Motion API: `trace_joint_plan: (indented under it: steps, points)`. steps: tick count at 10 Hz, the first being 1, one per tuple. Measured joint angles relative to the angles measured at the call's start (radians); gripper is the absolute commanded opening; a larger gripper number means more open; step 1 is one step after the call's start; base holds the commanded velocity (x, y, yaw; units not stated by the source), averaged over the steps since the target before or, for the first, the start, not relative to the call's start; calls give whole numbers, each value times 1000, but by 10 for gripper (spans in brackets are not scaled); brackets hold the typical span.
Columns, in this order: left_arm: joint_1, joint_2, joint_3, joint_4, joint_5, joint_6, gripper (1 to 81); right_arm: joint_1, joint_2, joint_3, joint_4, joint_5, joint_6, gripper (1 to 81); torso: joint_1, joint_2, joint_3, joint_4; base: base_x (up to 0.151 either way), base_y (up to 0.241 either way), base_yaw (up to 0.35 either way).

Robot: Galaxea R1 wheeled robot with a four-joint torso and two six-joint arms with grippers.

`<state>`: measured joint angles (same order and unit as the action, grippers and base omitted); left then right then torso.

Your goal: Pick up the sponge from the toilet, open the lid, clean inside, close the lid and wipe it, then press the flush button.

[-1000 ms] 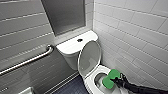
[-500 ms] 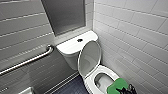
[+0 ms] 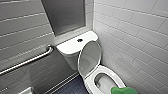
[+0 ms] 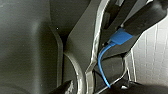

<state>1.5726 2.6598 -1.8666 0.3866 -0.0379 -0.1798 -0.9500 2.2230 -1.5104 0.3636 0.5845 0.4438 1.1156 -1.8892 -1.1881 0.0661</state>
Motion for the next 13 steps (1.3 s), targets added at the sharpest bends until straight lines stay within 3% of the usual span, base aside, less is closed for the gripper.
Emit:
trace_joint_plan:
  steps: [2,4,6,9,10,13]
  points:
    - [0,0,3,10,0,0,811,-58,-18,44,1,48,-27,10,0,0,0,0,0,0,0]
    - [2,2,7,11,0,0,811,-128,-31,93,0,43,-64,10,0,0,0,0,0,0,0]
    - [2,6,8,17,-1,0,811,-180,-32,132,-1,-27,-105,10,0,0,0,0,0,0,0]
    - [2,5,8,20,-1,0,811,-206,-56,192,3,-43,-193,10,0,0,0,0,0,0,0]
    - [2,5,8,21,-1,0,811,-203,-73,202,7,-82,-216,10,0,0,0,0,0,0,0]
    - [2,5,8,29,-1,0,811,-85,-85,202,11,-213,-236,10,0,0,0,0,0,0,0]
